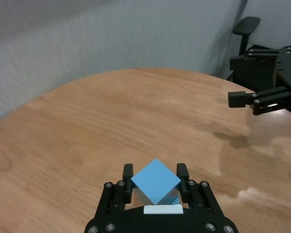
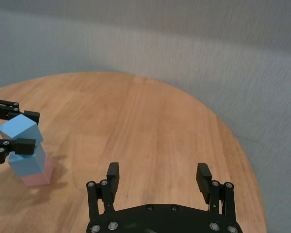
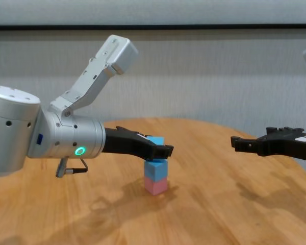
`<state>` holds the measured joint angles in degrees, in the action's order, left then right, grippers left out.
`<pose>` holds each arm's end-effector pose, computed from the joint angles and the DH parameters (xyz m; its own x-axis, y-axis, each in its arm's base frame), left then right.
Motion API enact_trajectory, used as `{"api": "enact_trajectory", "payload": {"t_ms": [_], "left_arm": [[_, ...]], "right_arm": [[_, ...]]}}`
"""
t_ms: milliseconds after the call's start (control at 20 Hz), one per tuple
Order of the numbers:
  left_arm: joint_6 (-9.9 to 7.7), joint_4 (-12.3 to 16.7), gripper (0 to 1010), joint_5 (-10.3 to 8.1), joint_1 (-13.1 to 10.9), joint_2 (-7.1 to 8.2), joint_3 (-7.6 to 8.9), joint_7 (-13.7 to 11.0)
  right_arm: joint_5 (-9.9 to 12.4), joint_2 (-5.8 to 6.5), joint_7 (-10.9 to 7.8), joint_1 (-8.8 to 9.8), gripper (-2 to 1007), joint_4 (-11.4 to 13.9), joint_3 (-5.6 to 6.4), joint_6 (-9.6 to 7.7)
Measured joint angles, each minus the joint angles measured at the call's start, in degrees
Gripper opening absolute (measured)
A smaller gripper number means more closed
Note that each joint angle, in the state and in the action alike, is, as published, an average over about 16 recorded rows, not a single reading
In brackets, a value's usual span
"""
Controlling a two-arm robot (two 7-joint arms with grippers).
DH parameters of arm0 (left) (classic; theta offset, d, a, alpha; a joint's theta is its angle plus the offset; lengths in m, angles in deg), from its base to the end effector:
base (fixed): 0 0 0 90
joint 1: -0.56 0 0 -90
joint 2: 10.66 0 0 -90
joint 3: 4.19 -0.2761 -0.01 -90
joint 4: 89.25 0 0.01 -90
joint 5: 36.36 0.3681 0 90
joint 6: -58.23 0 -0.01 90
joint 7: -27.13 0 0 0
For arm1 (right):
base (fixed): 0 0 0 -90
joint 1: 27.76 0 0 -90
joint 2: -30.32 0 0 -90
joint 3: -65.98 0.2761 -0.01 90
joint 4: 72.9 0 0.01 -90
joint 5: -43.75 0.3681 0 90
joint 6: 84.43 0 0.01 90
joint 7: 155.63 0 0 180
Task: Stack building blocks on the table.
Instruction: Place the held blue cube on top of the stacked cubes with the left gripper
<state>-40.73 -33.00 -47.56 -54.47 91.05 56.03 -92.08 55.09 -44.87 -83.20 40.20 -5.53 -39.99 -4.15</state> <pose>0.5225 -0.0542 -0.2660 0.7257 0.6817 0.0933 -0.6670 0.6638 0.3383 0.4819 -0.0159 -0.2827 0.4398 -0.8960 0.0613 0.8718 0.4095 -0.2687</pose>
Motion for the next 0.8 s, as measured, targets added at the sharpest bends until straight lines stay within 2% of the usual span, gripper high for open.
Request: {"api": "enact_trajectory", "payload": {"t_ms": [450, 800], "left_arm": [[-0.07, -0.2, 597, -0.11, 0.1, 0.01, 0.06, -0.1], [-0.02, -0.1, 727, -0.29, 0.1, 0.03, 0.11, -0.2]], "right_arm": [[0.0, 0.00, 0.00, 0.00, 1001, 0.0, 0.00, 0.00], [0.0, 0.00, 0.00, 0.00, 1000, 0.0, 0.00, 0.00]]}}
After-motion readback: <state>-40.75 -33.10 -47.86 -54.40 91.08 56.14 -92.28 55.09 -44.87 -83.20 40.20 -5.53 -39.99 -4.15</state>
